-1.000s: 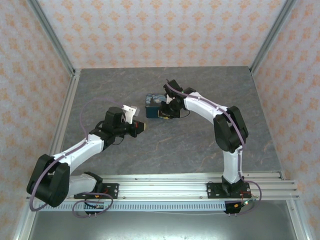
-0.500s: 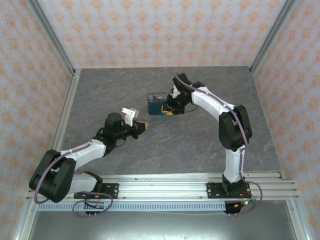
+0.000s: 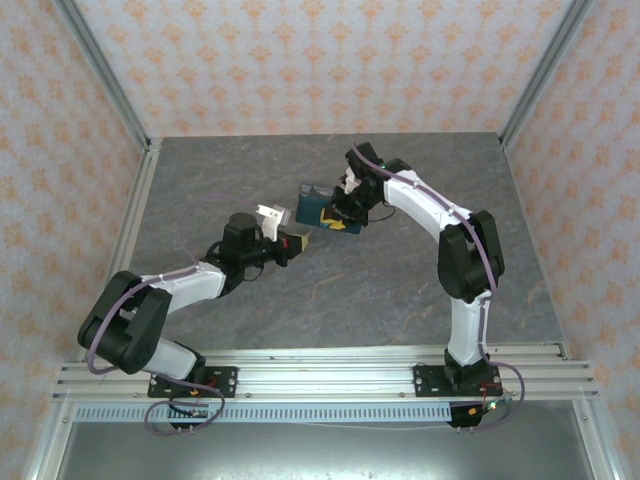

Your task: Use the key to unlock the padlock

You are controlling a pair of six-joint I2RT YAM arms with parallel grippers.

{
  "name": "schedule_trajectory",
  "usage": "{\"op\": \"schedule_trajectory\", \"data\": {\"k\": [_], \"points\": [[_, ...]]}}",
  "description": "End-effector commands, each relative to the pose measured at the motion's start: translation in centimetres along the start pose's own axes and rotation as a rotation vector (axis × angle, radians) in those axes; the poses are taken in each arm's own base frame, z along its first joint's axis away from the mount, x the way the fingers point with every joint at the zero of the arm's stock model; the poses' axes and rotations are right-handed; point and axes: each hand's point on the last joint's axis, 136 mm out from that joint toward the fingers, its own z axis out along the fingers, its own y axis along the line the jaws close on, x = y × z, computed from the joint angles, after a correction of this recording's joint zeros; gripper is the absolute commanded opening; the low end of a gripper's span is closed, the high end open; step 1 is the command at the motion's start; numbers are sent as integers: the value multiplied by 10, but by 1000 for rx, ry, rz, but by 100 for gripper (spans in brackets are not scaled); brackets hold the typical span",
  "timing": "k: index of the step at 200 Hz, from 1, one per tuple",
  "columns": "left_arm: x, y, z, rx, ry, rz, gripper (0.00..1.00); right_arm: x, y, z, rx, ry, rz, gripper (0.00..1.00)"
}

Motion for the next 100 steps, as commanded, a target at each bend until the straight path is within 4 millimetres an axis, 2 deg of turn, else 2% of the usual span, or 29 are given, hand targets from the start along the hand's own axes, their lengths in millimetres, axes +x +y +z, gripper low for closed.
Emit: {"op": "schedule_trajectory", "data": {"k": [1, 35, 100], "points": [[-18, -17, 5, 69, -40, 33, 0, -4, 23, -18, -67, -28, -24, 0], [-12, -23, 13, 133, -9, 32, 0, -1, 19, -15, -69, -10, -16, 0], [-4, -21, 25, 172, 14, 17, 0, 3, 18, -10, -89, 21, -12, 0]]}}
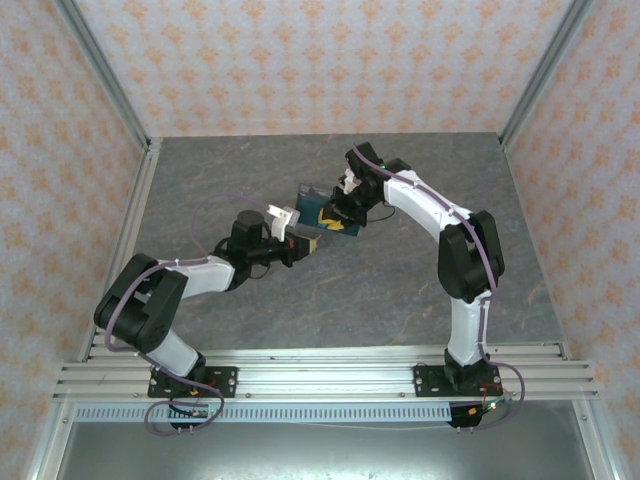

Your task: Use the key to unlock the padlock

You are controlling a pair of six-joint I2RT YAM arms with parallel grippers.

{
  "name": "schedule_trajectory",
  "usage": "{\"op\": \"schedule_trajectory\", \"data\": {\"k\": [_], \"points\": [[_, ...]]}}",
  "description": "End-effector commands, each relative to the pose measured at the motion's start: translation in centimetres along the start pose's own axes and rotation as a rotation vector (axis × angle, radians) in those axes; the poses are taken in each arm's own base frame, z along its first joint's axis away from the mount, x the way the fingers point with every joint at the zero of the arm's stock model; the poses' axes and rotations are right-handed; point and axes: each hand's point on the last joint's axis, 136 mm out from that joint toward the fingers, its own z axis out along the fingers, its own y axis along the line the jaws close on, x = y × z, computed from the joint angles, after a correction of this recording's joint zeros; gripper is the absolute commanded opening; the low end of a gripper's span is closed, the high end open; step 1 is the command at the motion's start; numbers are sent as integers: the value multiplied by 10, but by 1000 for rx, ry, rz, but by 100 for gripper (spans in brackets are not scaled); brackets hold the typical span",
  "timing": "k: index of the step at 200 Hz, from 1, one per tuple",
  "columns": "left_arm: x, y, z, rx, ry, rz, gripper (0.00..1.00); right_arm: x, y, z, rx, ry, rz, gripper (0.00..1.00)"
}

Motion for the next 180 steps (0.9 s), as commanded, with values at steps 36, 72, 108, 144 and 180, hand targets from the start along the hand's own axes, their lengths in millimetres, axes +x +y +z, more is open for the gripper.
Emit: {"op": "schedule_trajectory", "data": {"k": [36, 72, 108, 144, 180], "points": [[-16, -14, 6, 80, -59, 27, 0, 0, 10, -11, -57, 0, -26, 0], [-15, -12, 1, 86, -91, 10, 0, 2, 8, -14, -69, 12, -35, 0], [-13, -11, -1, 91, -88, 1, 0, 5, 6, -15, -74, 26, -36, 0], [-15, -8, 0, 112, -90, -23, 0, 6, 6, -13, -82, 35, -38, 0], [-14, -1, -4, 113, -87, -41, 0, 8, 6, -13, -90, 46, -40, 0]]}}
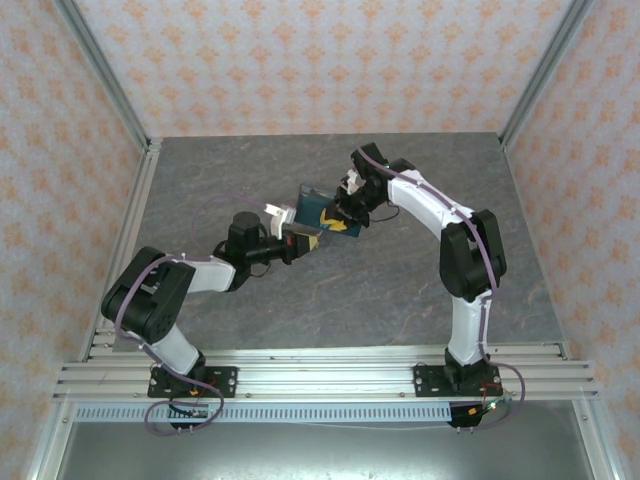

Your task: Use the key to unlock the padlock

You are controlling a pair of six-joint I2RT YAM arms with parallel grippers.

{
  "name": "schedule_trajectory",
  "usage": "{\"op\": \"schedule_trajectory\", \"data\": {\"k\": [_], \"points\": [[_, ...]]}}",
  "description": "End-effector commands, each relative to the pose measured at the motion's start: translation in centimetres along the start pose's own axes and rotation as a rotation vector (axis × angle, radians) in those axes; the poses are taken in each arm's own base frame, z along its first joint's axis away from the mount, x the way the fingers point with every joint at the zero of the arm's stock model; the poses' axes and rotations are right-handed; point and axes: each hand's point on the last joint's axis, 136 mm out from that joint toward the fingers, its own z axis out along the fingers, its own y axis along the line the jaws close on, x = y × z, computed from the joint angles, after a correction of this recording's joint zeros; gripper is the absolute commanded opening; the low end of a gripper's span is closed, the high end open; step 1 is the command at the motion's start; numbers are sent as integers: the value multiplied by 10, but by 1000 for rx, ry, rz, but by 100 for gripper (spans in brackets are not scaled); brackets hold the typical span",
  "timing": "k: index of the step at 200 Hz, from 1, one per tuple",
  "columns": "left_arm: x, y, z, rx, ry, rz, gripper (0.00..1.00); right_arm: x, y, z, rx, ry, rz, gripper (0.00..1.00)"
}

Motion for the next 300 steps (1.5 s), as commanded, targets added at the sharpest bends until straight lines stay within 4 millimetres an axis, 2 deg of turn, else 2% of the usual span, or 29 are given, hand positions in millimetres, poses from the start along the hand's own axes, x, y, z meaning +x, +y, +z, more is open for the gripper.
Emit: {"op": "schedule_trajectory", "data": {"k": [1, 300], "points": [[-6, -2, -3, 36, -19, 7, 0, 6, 11, -9, -44, 6, -41, 0], [-17, 0, 7, 78, -5, -4, 0, 11, 9, -6, -53, 34, -29, 0]]}}
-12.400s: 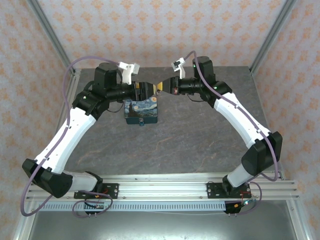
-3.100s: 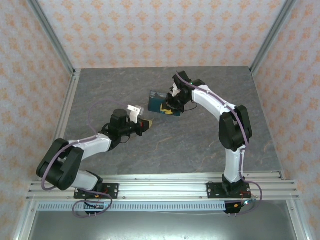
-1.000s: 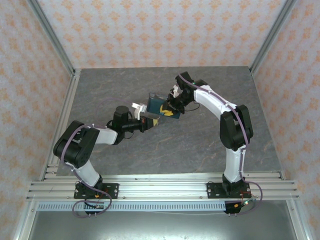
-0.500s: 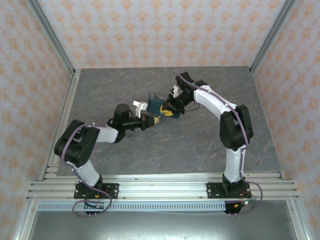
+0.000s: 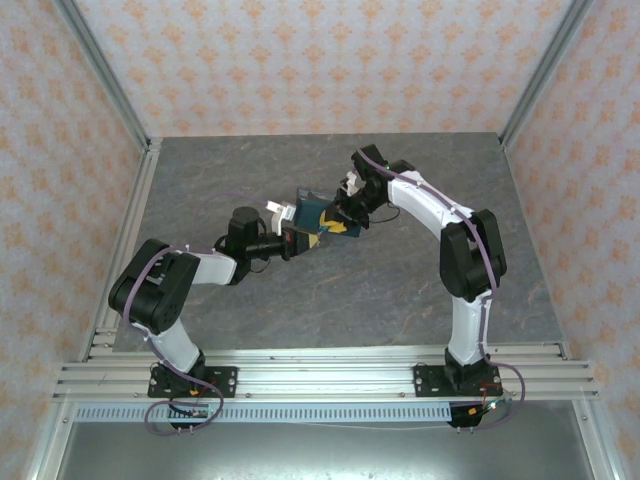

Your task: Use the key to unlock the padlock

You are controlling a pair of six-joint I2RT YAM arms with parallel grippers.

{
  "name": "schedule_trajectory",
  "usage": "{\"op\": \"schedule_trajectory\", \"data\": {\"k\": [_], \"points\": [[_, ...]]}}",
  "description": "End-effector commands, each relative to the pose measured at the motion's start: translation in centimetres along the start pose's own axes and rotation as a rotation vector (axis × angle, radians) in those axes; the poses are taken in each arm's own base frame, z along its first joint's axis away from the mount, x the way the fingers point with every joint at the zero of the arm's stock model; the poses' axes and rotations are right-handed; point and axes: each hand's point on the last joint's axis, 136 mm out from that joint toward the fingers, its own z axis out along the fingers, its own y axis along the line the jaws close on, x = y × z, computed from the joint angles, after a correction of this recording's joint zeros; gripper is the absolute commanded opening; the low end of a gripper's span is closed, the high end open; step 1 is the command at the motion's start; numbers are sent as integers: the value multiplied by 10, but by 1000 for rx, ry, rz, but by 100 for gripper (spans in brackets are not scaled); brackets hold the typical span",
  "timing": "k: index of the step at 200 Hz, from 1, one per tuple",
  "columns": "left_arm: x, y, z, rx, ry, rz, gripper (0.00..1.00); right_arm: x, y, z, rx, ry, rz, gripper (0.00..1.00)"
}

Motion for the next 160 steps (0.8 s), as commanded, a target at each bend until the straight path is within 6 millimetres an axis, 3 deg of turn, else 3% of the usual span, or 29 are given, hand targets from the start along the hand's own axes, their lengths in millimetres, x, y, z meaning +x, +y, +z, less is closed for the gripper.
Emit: {"op": "schedule_trajectory", "data": {"k": [1, 160], "points": [[-15, -3, 2, 13, -36, 33, 0, 6, 9, -8, -36, 8, -30, 0], [-13, 10, 2, -52, -33, 35, 0, 9, 13, -6, -63, 35, -11, 0]]}}
